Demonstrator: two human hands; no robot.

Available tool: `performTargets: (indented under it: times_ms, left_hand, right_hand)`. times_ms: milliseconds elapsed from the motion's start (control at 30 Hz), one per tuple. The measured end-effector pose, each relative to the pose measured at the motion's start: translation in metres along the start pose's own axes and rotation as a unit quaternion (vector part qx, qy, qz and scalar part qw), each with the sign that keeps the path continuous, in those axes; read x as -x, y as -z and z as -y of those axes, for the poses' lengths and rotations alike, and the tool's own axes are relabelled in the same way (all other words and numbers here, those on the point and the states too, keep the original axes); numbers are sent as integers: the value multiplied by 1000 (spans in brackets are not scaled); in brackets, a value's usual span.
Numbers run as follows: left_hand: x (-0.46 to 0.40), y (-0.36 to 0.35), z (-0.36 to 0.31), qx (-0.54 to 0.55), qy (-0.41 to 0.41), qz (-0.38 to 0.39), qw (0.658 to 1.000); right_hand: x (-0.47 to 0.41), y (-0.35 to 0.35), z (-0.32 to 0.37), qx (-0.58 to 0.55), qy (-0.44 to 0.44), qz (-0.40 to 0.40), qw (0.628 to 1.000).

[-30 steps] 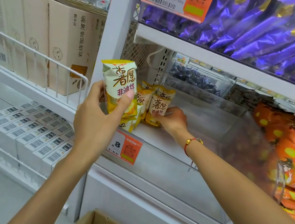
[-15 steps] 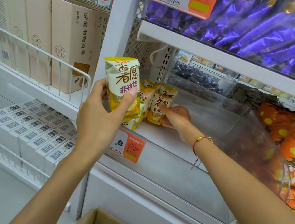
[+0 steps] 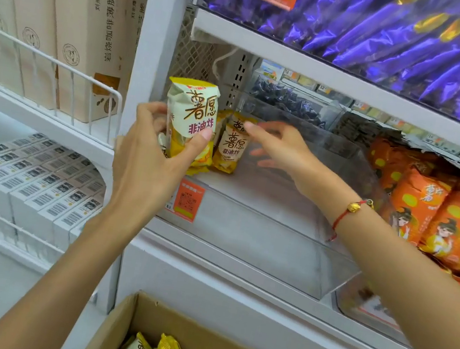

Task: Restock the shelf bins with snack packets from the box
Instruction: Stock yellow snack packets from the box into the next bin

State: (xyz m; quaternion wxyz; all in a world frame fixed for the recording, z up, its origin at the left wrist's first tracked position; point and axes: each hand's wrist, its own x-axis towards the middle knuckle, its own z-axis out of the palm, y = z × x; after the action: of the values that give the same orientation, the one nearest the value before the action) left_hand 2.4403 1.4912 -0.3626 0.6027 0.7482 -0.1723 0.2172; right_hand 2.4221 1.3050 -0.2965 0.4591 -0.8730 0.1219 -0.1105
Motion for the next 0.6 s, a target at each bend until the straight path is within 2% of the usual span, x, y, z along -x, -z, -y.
performTargets:
  times_ms: [67,133,333,400,467,533,600]
  left_hand:
    - [6,-6,-5,-43,-41,13,998]
    - [9,-12,-7,-76,-71,17,994]
    - [9,-25,-2,-127,-121,42,984]
    - [9,-25,1,-135,-149,26,979]
    - [8,-20,9,-161,-172,-39,971]
    - [5,-13,21,-185,-157,-98,965]
    - [5,-9,34,-196,-129,-113,965]
  right_hand:
    - [26,-1,15,-115,6,71,991]
    - [41,-5,18,-143,20,123,982]
    - [45,1,5,-154,11,130,979]
    - [40,6,0,-153,26,113,981]
    - [31,15,-5,-169,28,55,984]
    - [19,24,-11,-176,-4,-1,984]
    - [5,26,-21,-146,-47,-22,988]
